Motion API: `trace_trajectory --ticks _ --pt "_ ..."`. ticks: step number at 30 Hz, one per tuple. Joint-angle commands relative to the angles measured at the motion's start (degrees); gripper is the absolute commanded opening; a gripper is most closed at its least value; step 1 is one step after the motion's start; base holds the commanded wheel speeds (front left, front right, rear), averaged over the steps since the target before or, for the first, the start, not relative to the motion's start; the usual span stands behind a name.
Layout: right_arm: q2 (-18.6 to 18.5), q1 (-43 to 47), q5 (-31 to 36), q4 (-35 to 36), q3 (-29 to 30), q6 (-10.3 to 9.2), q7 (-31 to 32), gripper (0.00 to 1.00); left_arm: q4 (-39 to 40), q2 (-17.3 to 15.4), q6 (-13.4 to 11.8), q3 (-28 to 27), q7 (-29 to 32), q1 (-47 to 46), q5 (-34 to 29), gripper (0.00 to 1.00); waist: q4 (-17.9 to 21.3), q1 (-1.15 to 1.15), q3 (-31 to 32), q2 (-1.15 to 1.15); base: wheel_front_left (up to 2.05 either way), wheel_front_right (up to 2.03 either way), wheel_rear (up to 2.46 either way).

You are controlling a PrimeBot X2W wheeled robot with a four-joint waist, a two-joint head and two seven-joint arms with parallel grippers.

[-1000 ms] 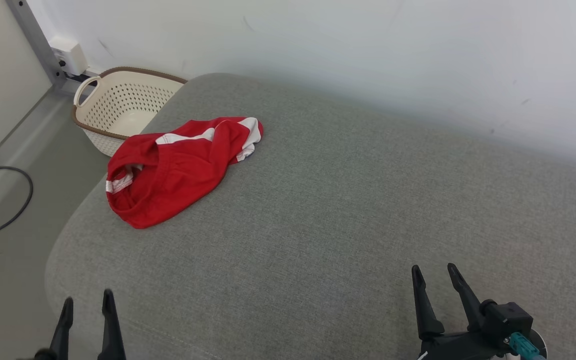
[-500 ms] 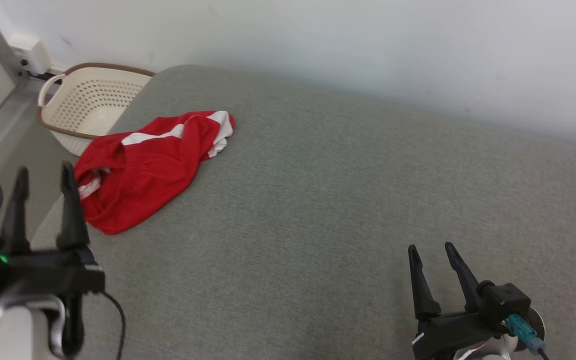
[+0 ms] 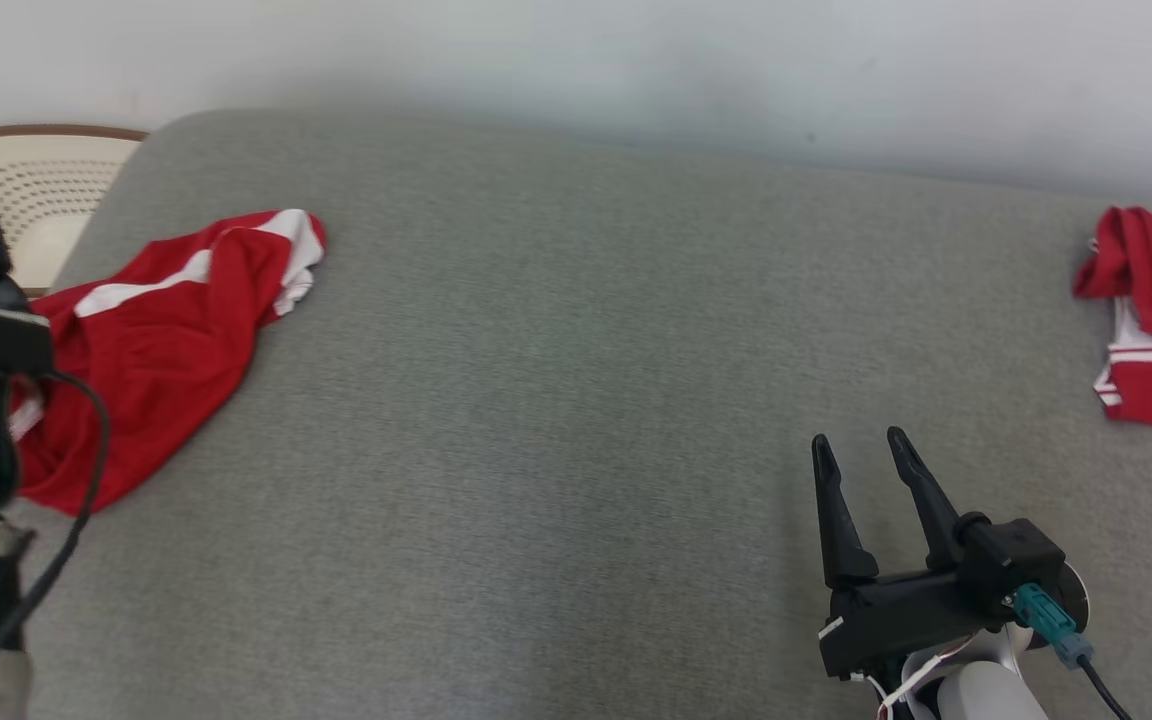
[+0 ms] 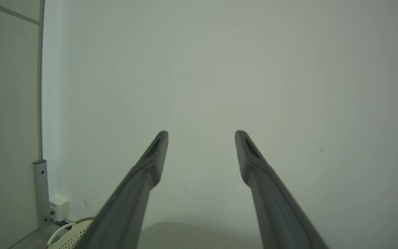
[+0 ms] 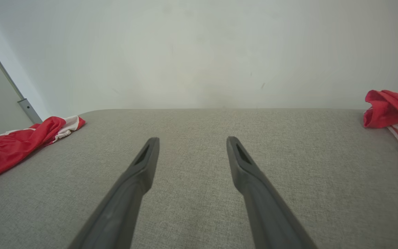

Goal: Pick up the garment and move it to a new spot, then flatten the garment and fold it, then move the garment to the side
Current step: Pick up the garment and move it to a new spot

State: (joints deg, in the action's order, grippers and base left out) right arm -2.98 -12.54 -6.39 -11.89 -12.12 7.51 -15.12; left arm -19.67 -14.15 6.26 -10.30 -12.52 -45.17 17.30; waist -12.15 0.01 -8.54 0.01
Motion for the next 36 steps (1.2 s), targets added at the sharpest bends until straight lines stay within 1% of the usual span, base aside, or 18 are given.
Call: trace_trajectory --ticks 1,8,12,15,24,28,31,33,36 --pt "0.1 -0.5 0.3 0.1 -0.2 -0.04 0.0 1.0 -1.3 -1.3 0.1 -0.1 0.0 -1.3 -0.3 1.0 3.3 -0.01 -2.6 -0.01 0.0 0.0 0.0" --pt "0.1 -1.7 -0.4 0.7 -0.5 -0.04 0.0 1.0 -11.4 -5.3 0.1 -0.8 0.2 -6.8 -0.1 1.0 7.5 -0.01 -4.8 -0.01 0.0 0.0 0.0" --pt "0.1 -2.1 -0.8 1.1 -0.6 -0.04 0.0 1.0 -18.2 -7.7 -0.1 -1.4 1.7 -8.9 0.3 1.0 9.4 -0.01 -5.9 -0.01 0.0 0.0 0.0" --pt "0.1 -2.2 -0.7 1.3 -0.6 -0.04 0.0 1.0 -22.6 -9.3 -0.1 -1.5 1.6 -10.2 0.2 1.0 10.5 -0.01 -6.8 -0.01 0.0 0.0 0.0" --pt "0.1 -3.3 -0.4 1.7 -0.3 -0.04 0.0 1.0 -33.0 -12.1 -0.1 -0.7 2.4 -12.3 -0.3 1.0 12.5 -0.01 -9.2 -0.01 0.0 0.0 0.0" --pt "0.1 -3.6 -0.6 1.8 -0.6 -0.04 0.0 1.0 -38.6 -13.4 0.2 0.1 4.8 -13.4 -0.1 1.0 13.2 -0.01 -10.2 -0.01 0.0 0.0 0.0" --pt "0.1 -4.1 -0.9 2.0 -0.8 -0.04 0.0 1.0 -42.8 -14.3 0.5 0.5 8.2 -14.3 0.4 1.0 13.7 -0.01 -10.7 -0.01 0.0 0.0 0.0" --pt "0.1 -4.2 -1.0 2.1 -0.9 -0.04 0.0 1.0 -44.9 -14.5 0.6 1.0 10.1 -15.0 0.6 1.0 14.0 -0.01 -11.1 -0.01 0.0 0.0 0.0" --pt "0.1 -4.4 -0.9 2.1 -1.0 -0.04 0.0 1.0 -47.3 -15.8 0.7 1.6 11.6 -15.5 0.5 1.0 14.5 -0.01 -11.5 -0.01 0.0 0.0 0.0"
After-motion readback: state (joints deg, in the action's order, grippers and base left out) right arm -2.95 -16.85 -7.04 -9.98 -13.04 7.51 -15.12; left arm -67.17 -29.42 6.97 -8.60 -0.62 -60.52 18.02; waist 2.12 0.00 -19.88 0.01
